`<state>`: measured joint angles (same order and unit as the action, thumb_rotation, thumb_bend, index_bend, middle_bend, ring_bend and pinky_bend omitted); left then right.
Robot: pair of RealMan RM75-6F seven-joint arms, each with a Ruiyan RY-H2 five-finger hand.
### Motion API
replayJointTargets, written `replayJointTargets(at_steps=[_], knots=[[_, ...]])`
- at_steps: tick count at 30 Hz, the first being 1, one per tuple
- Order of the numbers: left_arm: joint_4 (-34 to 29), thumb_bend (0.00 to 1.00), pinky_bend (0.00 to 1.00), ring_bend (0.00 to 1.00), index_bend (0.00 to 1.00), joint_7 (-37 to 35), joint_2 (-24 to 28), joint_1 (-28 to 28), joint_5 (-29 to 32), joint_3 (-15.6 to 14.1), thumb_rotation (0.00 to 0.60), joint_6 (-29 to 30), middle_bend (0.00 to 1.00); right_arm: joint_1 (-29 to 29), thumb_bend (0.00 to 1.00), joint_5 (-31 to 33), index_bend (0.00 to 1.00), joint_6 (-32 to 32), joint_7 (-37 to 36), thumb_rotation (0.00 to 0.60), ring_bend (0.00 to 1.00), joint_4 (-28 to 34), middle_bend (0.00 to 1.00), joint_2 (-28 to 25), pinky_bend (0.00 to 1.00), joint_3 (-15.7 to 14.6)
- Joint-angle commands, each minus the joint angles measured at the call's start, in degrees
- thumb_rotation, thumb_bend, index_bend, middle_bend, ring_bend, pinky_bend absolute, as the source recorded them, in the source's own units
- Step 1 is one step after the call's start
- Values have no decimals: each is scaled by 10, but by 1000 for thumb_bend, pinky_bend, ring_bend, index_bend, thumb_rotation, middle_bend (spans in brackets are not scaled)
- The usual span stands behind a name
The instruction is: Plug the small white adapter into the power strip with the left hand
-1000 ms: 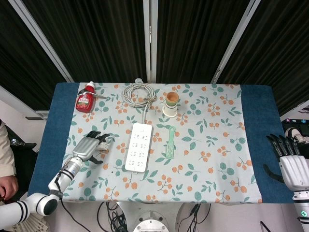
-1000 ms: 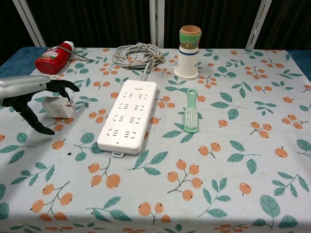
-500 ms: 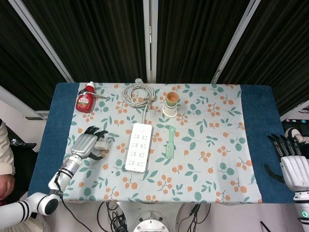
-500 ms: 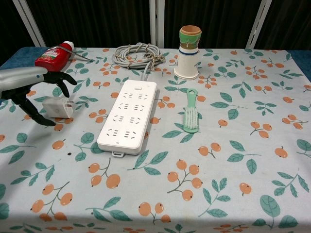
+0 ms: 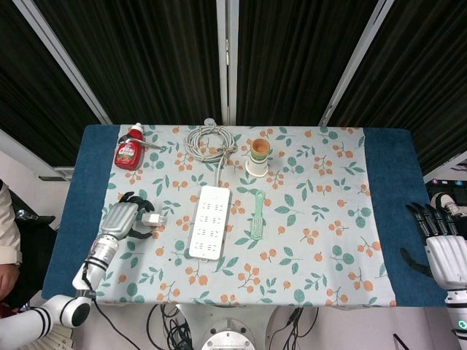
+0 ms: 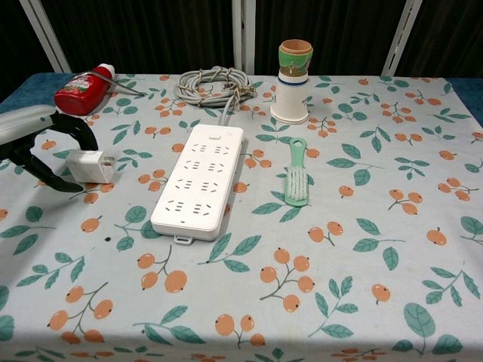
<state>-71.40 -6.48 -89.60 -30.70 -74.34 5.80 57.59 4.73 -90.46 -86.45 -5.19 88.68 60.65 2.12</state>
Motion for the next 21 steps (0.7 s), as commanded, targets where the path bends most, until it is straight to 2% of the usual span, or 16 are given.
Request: replayJointTargets(at_steps=[1,21], knots=[[27,96,106,211,402,-35,-13,6,-18,-5,600,7,399,-1,226,0,0,-1,1,600,0,1,66,0,0,0],[102,236,118,249,443,-104,-53,2,-51,-7,600,13,445,-4,225,1,0,-3,15,600,0,13,66,-3,0,0]])
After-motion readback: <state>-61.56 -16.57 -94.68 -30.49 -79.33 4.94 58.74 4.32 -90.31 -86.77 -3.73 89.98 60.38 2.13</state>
